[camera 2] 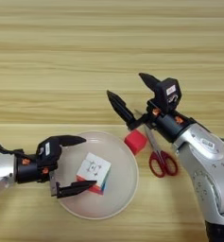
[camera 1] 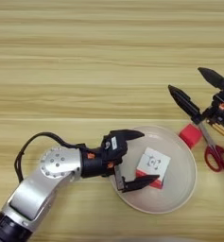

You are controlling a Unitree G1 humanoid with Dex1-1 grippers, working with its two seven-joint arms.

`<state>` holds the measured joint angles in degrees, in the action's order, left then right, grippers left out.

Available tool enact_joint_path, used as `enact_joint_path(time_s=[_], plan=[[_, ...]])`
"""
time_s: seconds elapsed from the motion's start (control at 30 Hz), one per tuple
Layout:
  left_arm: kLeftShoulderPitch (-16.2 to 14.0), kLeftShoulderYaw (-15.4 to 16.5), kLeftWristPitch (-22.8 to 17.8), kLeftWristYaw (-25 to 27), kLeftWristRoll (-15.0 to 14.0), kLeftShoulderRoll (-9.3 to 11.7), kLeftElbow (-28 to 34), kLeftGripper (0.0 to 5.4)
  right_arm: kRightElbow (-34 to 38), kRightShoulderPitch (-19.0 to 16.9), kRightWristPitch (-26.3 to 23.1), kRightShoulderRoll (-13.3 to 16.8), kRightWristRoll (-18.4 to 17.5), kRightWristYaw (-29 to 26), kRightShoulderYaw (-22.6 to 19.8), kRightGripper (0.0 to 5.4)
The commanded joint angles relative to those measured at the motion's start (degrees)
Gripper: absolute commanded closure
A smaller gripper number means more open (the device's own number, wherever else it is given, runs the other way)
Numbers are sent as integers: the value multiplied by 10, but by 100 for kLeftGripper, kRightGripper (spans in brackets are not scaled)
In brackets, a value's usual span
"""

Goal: Move the objects on the table

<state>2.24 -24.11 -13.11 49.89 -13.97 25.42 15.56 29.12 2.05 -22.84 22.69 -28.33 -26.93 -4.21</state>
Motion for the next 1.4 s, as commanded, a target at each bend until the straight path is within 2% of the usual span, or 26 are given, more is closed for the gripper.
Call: enact_joint_path(time_s=[0.03,0.53,1.4], plan=[[15,-9,0,17,6,0,-17,0,4,6,0,4,3,-2,1,5],[17,-22,7,51,13,5,-35,0,5,5,-1,3,3,-1,4,5],[33,-38,41,56,31,-42,-97,0,15,-12,4,-4,4,5,4,5]])
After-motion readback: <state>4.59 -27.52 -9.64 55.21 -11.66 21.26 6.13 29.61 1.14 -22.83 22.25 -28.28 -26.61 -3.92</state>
